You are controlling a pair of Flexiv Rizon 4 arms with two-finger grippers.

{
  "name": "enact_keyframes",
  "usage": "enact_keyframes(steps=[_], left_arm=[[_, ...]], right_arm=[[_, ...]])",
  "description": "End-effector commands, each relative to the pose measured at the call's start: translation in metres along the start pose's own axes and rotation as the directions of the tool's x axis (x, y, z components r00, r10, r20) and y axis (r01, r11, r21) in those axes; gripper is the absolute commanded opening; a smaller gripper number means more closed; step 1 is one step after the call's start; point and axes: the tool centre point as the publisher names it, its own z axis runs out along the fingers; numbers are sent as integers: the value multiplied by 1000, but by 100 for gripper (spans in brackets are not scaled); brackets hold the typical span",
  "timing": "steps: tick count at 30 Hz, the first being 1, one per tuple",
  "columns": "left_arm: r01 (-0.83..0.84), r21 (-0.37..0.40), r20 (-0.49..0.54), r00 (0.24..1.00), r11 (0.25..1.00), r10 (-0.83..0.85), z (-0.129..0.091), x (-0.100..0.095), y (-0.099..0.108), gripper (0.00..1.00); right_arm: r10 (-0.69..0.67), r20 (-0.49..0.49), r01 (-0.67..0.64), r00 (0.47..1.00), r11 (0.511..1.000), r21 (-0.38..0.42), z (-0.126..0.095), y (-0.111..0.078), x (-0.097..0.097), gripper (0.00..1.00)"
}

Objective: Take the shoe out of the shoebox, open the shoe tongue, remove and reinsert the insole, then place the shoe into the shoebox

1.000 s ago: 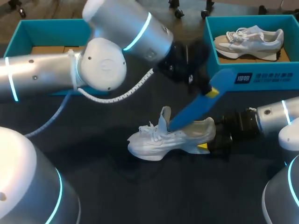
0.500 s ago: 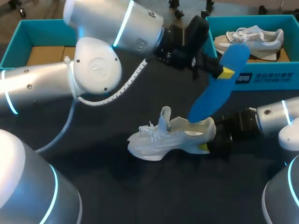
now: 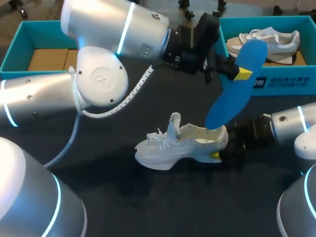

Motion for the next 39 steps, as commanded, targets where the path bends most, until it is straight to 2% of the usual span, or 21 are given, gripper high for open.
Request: enact_keyframes(steps=[1,8,12,14,18,24,33,36,39], left_arm=[[-1,2,-2,1000,1000,1,-1,0,1,0],[-1,2,-2,1000,1000,1,-1,0,1,0],[91,29,-31,995,995,-90,-14,8,-9,0],[140,16,-47,989,990,-140,-20,10,-14,0],[233,51,-113,967,971,-226,-34,20,-27,0],[406,122,-223,901,906,-373,-51,33,-50,0],[562,79,-299,801,824,-518,-58,48,-65,0],[629,41,-338,740,777,-581,-60,57,-68,0],[672,43,-363,700,740,-615,-63,64,-70,0]], right_arm=[[0,1,0,1000,1000,3,3,-4,0,0],[0,1,0,1000,1000,3,3,-4,0,0],[0,1,0,1000,1000,3,3,-4,0,0],[0,1,0,1000,1000,3,3,-4,0,0],[0,1,0,1000,1000,3,3,-4,0,0],[0,1,0,1000,1000,3,3,-4,0,0],[0,1,0,1000,1000,3,3,-4,0,0],[0,1,0,1000,1000,3,3,-4,0,0],[0,1,0,1000,1000,3,3,-4,0,0]])
